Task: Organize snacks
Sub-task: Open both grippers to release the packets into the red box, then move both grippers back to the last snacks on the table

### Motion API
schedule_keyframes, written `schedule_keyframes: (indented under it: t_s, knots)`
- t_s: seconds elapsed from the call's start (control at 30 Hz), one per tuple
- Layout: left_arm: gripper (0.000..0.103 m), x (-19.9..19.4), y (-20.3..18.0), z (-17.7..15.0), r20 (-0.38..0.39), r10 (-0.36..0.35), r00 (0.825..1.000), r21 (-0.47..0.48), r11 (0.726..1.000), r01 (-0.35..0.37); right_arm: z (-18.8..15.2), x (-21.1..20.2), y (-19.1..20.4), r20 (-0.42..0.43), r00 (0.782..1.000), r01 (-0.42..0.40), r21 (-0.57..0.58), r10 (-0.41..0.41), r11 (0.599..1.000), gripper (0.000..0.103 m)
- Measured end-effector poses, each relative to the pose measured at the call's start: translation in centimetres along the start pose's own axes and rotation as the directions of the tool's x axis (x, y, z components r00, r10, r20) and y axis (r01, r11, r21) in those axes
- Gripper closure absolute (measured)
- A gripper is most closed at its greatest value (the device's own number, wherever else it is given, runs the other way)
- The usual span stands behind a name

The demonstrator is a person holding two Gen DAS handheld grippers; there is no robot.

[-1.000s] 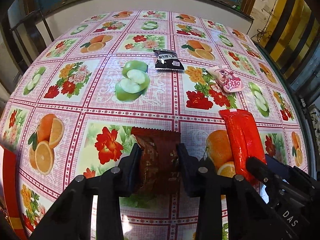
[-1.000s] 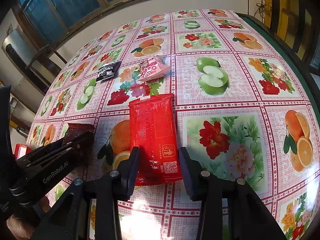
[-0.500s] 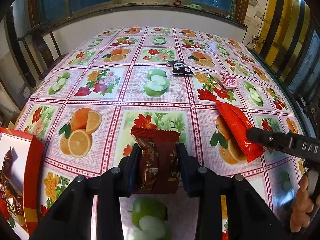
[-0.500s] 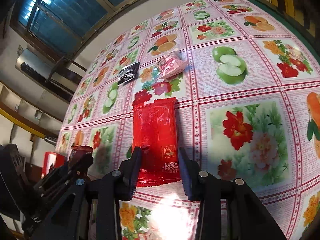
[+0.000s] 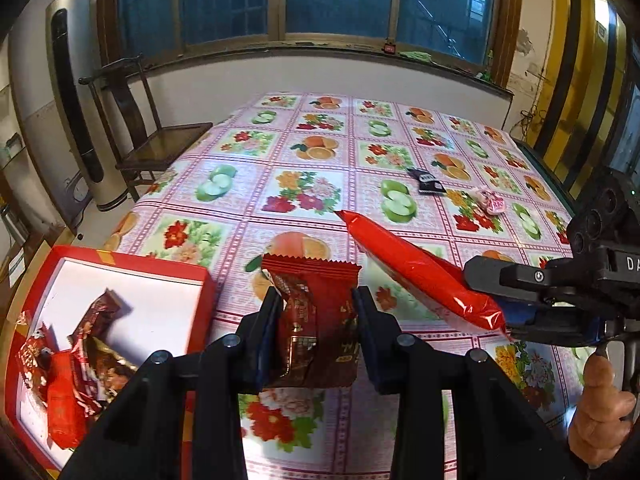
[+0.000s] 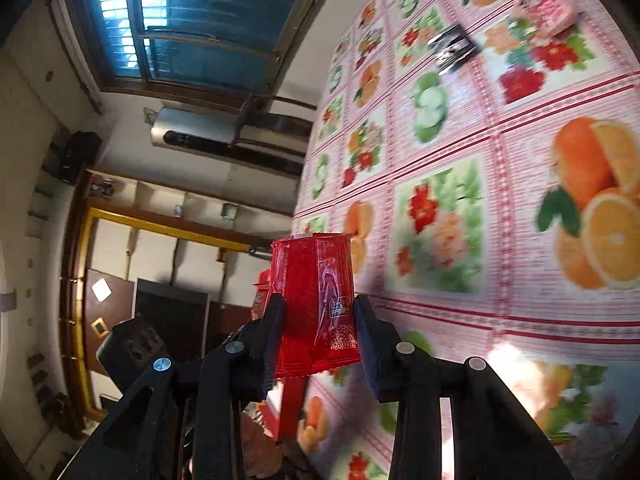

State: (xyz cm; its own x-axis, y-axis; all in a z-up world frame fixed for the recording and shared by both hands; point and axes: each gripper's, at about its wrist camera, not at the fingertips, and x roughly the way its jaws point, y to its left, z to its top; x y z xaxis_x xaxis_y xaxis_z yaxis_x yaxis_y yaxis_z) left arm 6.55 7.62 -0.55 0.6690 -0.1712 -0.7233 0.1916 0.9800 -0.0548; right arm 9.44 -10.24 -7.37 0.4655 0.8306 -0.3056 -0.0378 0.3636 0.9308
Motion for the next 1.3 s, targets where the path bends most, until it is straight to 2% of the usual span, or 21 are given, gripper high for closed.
schedule_keyframes:
  t_s: [0.1,0.27,0.37,0.53,0.67,0.73,0.8,0.83,0.93,1.07,1.13,1.17,1.2,1.3]
  knots:
    - [0.068,-1.0,3.3,0.0,0.008,0.044,0.999,-0.048,0.998,-0.043,-0.6,4.8,2.5,-0.081,0.996,-0.049,-0.023,0.047,0.999,0.064]
    - [0.070,-2.3,10.3,-0.9,0.004,0.136,0.991,-0.168,0.977,-0.134,-2.1,12.2,5.8,-0.167,0.985,-0.044,-0.061,0.033,0.997,0.064]
    - [0.070,-3.1,14.1,-1.7,-0.001,0.196,0.981,-0.229,0.954,-0.191,-3.3,16.5,7.9,-0.211,0.977,-0.013,-0.112,-0.011,0.994,0.064]
    - [0.070,-3.5,18.8,-3.1,-0.047,0.280,0.959,-0.300,0.912,-0.281,-5.7,22.4,10.8,-0.238,0.962,0.070,-0.245,-0.130,0.967,0.063]
    - [0.062,-3.2,19.7,-3.9,-0.076,0.313,0.947,-0.316,0.893,-0.321,-7.2,24.2,11.7,-0.240,0.950,0.115,-0.328,-0.200,0.938,0.061]
    - [0.038,-3.1,19.5,-4.0,-0.083,0.329,0.941,-0.305,0.890,-0.338,-7.3,23.8,12.3,-0.221,0.953,0.113,-0.381,-0.209,0.918,0.060]
    - [0.029,-3.4,19.1,-4.1,-0.079,0.356,0.931,-0.300,0.882,-0.363,-6.4,22.1,12.1,-0.203,0.963,0.089,-0.385,-0.178,0.919,0.060]
    - [0.025,-3.5,19.0,-4.1,-0.078,0.366,0.927,-0.298,0.879,-0.372,-5.8,20.8,11.7,-0.168,0.972,0.091,-0.381,-0.166,0.920,0.059]
    - [0.021,-4.2,18.9,-3.8,-0.065,0.406,0.911,-0.308,0.861,-0.405,-4.0,17.4,11.0,-0.049,0.979,0.165,-0.383,-0.198,0.909,0.057]
    - [0.016,-5.7,19.1,-3.7,-0.036,0.467,0.884,-0.351,0.822,-0.449,-1.1,11.8,8.6,0.082,0.967,0.253,-0.302,-0.239,0.919,0.056]
    - [0.016,-6.0,18.9,-3.5,-0.030,0.465,0.885,-0.365,0.819,-0.442,0.1,9.1,7.3,0.141,0.956,0.285,-0.253,-0.256,0.924,0.056]
    - [0.016,-6.0,18.6,-3.3,-0.030,0.456,0.890,-0.363,0.824,-0.434,1.2,6.2,6.0,0.210,0.936,0.326,-0.205,-0.284,0.923,0.056]
    - [0.016,-6.0,18.0,-3.1,-0.027,0.444,0.896,-0.356,0.833,-0.424,1.2,6.2,6.0,0.210,0.936,0.326,-0.205,-0.284,0.923,0.056]
    - [0.016,-5.4,15.6,-2.5,-0.015,0.424,0.906,-0.309,0.860,-0.407,2.8,1.7,4.2,0.295,0.900,0.371,-0.129,-0.322,0.920,0.056]
